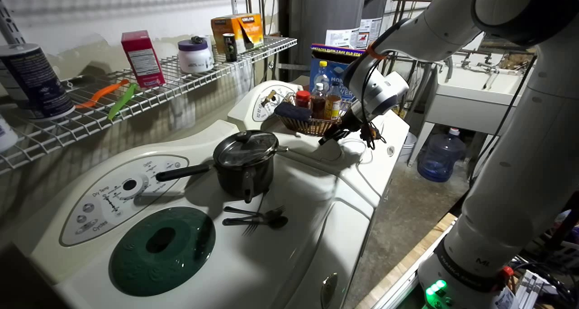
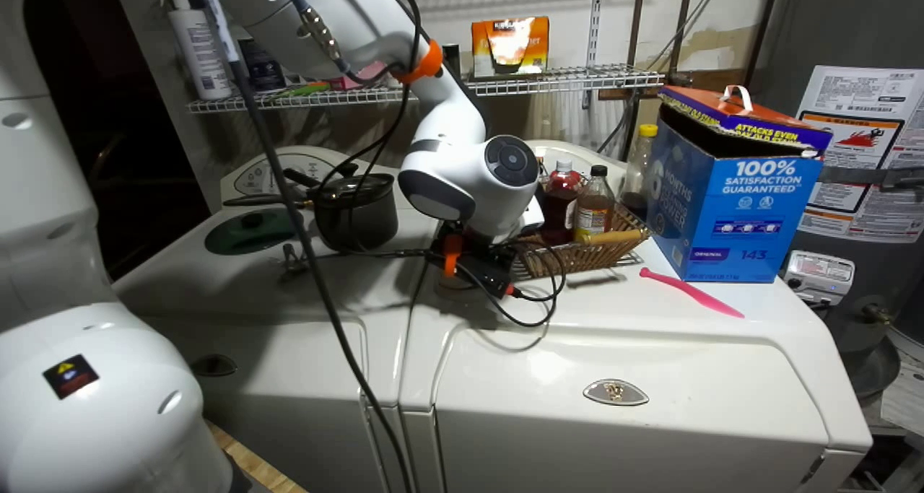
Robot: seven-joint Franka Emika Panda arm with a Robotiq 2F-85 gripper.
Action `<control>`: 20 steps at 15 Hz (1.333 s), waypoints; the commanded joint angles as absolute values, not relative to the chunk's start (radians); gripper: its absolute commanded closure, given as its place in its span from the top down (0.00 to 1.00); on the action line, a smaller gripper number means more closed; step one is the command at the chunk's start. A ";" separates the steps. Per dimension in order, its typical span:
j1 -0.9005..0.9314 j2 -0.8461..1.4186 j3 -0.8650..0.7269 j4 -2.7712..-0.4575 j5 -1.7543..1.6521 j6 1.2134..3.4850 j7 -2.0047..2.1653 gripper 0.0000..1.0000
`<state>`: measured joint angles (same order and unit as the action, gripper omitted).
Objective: Open the door on top of the right washing machine
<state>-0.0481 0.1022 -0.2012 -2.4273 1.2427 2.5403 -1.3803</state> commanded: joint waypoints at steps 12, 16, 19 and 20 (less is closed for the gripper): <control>-0.064 -0.165 -0.109 -2.488 1.086 2.249 -1.182 1.00; -0.073 -0.180 -0.121 -2.469 1.011 2.074 -1.075 1.00; -0.080 -0.204 -0.109 -2.476 0.971 2.096 -0.979 1.00; -0.082 -0.218 -0.102 -2.482 0.940 2.118 -0.918 1.00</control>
